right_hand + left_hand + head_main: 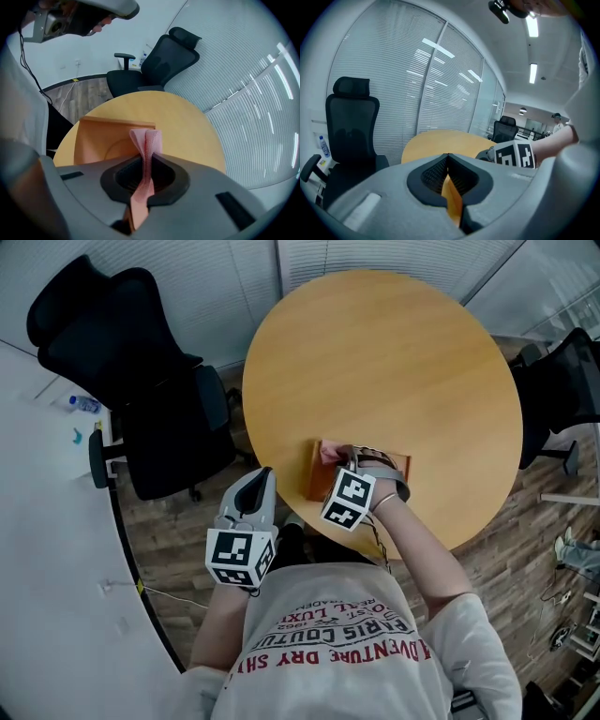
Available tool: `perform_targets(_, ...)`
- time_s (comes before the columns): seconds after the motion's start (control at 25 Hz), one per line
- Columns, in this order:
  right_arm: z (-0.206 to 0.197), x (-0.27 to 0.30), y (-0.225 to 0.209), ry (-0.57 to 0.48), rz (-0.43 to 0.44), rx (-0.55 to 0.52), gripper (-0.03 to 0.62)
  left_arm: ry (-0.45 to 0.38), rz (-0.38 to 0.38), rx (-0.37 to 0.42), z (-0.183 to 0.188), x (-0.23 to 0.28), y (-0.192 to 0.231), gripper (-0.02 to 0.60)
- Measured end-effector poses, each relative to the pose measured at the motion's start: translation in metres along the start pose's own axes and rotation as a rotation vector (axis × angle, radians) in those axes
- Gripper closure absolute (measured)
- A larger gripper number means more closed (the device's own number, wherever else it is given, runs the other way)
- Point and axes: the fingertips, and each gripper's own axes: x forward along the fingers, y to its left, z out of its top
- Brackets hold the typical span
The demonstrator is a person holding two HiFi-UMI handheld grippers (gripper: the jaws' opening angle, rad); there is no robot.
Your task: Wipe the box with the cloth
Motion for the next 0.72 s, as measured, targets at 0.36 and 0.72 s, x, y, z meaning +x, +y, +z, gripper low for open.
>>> perform_targets(0.36,0.005,-0.001,0.022,0.015,0.064,-0.064,0.565,-0.018,0.011,-0.015,0.003,-0.013,0.0,0.572)
perform_targets(0.72,0.007,-0.013,0.054,0.027,0.113,-0.064,0.565,-0.007,0.015,-0.027,-0.011,-0.018,0.005,0.572)
